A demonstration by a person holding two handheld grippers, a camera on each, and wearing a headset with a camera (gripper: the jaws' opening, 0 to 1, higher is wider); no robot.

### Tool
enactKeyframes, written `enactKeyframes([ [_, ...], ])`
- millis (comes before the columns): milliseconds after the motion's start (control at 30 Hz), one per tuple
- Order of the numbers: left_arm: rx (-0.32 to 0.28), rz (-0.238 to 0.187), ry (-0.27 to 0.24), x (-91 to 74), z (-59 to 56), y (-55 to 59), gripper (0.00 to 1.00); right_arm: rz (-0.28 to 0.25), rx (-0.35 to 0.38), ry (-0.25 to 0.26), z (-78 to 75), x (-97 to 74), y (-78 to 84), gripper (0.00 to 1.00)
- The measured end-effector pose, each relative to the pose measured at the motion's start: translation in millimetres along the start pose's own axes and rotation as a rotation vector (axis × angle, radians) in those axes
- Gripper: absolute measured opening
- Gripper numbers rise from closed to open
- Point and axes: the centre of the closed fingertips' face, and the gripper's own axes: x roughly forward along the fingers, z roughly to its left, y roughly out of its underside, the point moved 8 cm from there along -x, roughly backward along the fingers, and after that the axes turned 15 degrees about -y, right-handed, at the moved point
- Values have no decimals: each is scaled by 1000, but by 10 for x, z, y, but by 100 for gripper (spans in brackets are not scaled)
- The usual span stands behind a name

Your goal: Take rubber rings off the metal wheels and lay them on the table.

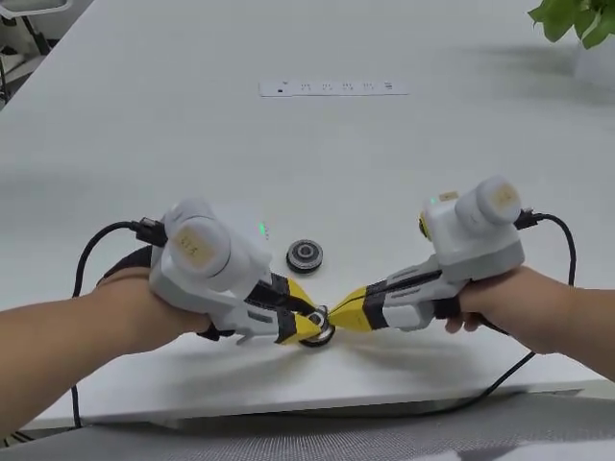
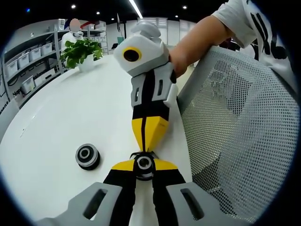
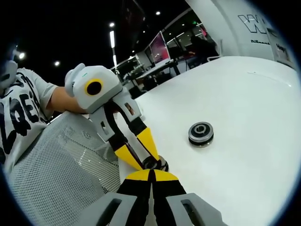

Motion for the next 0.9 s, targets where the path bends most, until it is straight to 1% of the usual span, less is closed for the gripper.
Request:
enactKeyframes([
  [100,0,0,0,1,1,1,7,1,0,-1,-21,0,1,0],
  [567,5,2,-2,1,0,-4,7,-11,2,-3,-23,5,-4,0],
  [900,1,2,-3,2,-1,-4,7,-30,10,-4,-29,13,-3,0],
])
